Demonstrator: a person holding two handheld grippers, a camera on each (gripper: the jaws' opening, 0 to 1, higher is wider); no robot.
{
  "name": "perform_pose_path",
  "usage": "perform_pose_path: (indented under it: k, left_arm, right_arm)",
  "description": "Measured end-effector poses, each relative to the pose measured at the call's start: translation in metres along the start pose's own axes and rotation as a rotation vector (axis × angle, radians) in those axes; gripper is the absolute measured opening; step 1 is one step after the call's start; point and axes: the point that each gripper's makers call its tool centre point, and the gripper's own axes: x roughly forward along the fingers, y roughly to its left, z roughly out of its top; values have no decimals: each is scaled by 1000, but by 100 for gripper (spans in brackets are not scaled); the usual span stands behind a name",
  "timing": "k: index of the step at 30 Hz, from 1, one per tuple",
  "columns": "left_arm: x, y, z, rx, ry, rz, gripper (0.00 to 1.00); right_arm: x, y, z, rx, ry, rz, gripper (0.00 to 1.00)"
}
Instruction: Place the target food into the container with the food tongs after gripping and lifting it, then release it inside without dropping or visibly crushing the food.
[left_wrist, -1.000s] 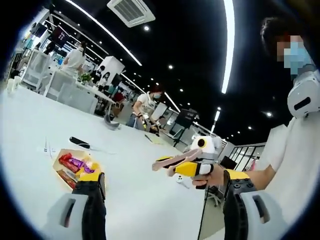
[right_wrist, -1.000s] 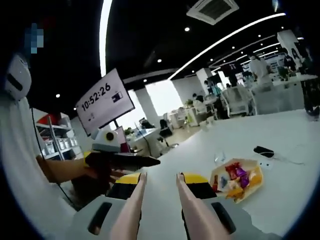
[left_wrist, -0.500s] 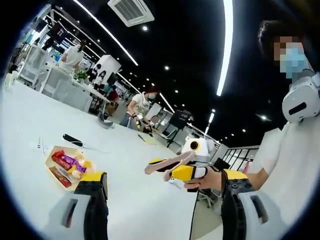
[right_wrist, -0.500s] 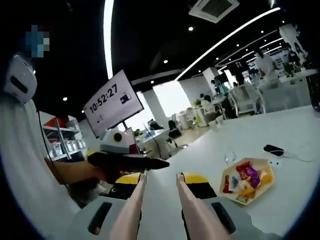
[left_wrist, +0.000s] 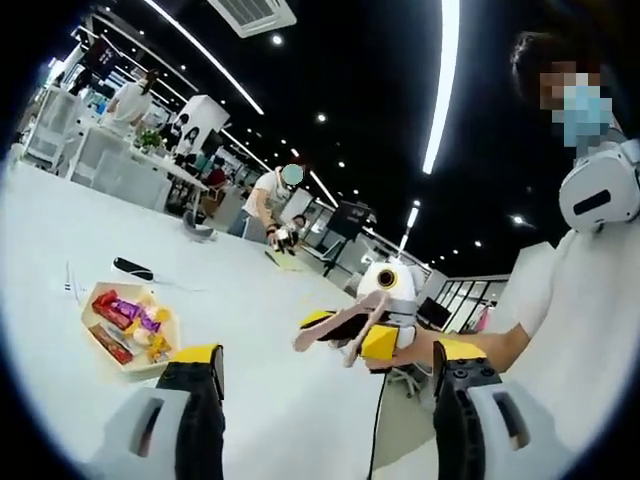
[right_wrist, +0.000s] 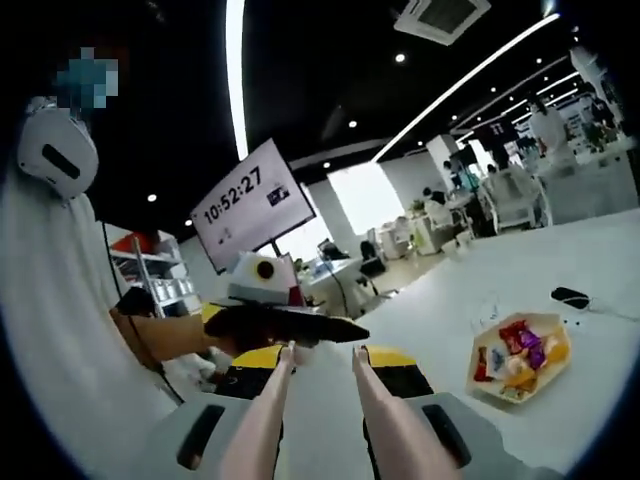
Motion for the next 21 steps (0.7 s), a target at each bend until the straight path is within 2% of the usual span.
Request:
perform_pose_path:
  k: [3,5,6,7,10,11,16,21]
  left_arm:
    - [-4,-7,-2,-11,-6,-35,75]
    - [-4,-9,-4,-15,-5,-58,72]
    - [-2,-8,-5,-20,-1,-65,72]
    - [-1,-8,-6,-22,3,-67,72]
    - [3,-25,-8,-16,19,-140,73]
    - [3,-27,-9,-16,23,-143,73]
    - [15,-38,-28,-6,83,-168,71]
    - [7,-47,-19,-35,37,-179,54]
  right_arm:
    - [1,8,-4,-3,18,27,29]
    - [0,12,-4,13,10,48,29]
    - [-1,22,-4,55,-4,97,29]
    - [-2,25,-3,82,-12,106,29]
    - [-7,33,-1,73,-12,124,29]
    - [-10,35,-2,69,-1,132,29]
    - [-17,28,3,98,-17,131,29]
    - [-10,39,1,102,3,199,29]
